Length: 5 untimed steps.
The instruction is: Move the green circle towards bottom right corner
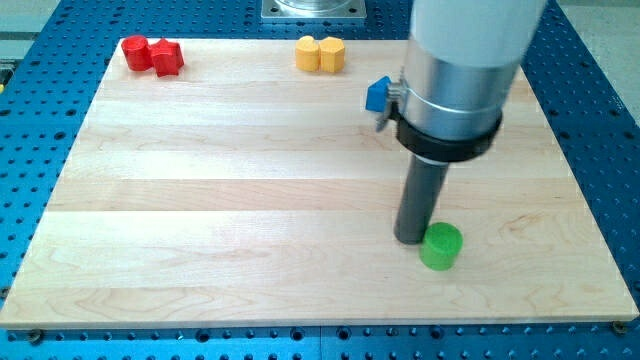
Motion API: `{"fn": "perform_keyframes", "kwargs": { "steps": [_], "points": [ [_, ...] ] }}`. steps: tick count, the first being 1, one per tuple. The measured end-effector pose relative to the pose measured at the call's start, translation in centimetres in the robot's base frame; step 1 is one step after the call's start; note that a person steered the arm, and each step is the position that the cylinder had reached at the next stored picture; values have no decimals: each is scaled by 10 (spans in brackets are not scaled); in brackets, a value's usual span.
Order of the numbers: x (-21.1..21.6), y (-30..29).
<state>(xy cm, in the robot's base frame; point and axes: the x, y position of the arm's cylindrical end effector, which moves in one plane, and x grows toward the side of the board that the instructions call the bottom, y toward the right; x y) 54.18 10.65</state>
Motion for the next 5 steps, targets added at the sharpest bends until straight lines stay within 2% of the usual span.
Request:
{"fn": "perform_keyframes", "kwargs": {
  "steps": [1,2,4,5],
  "points": [
    [2,23],
    [21,-9],
    [29,72],
    [-27,-9]
  ]
}}
